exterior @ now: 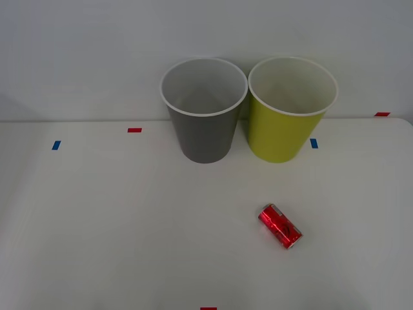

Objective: Put cans in the gray bin and PET bottles in the light green bin.

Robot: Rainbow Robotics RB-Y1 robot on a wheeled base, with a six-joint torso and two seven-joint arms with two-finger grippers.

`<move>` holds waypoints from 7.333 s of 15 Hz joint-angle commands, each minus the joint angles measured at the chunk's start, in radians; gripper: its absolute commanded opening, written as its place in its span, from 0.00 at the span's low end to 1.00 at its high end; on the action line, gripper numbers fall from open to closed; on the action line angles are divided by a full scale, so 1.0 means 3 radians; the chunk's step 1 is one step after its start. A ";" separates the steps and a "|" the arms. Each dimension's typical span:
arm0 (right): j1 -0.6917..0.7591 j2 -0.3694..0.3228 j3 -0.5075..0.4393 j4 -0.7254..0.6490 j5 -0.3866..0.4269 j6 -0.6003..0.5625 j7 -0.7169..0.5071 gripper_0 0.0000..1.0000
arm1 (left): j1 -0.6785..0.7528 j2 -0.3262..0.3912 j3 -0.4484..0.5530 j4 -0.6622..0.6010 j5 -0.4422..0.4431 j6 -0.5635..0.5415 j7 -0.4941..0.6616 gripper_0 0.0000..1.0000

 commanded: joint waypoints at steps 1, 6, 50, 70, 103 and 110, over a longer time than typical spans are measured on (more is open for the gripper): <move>-0.0099 -0.0188 0.0047 -0.0018 -0.0005 0.0073 0.0007 0.84 | 0.0000 0.0000 0.0000 0.0000 0.0000 0.0000 0.0000 1.00; -0.0125 -0.0608 0.0282 -0.0386 -0.0189 0.0467 0.0033 1.00 | 0.0000 0.0000 0.0000 0.0000 0.0000 0.0000 0.0000 1.00; -0.3270 -0.1830 0.1836 -0.1956 -0.0031 0.6025 -0.0448 1.00 | 0.0000 0.0000 0.0000 0.0000 0.0000 0.0000 0.0000 1.00; -0.3786 -0.1738 0.1913 -0.1664 -0.0828 0.6915 0.0503 1.00 | 0.0000 0.0000 0.0000 0.0000 0.0000 0.0000 0.0000 1.00; -0.4435 -0.1221 0.1862 -0.0534 -0.1263 0.6761 0.0104 1.00 | 0.0000 0.0000 0.0000 0.0000 0.0000 0.0000 0.0000 1.00; -0.4430 -0.1262 0.1867 -0.0534 -0.1258 0.6756 0.0028 0.00 | 0.0000 0.0000 0.0000 0.0000 0.0000 0.0000 0.0000 1.00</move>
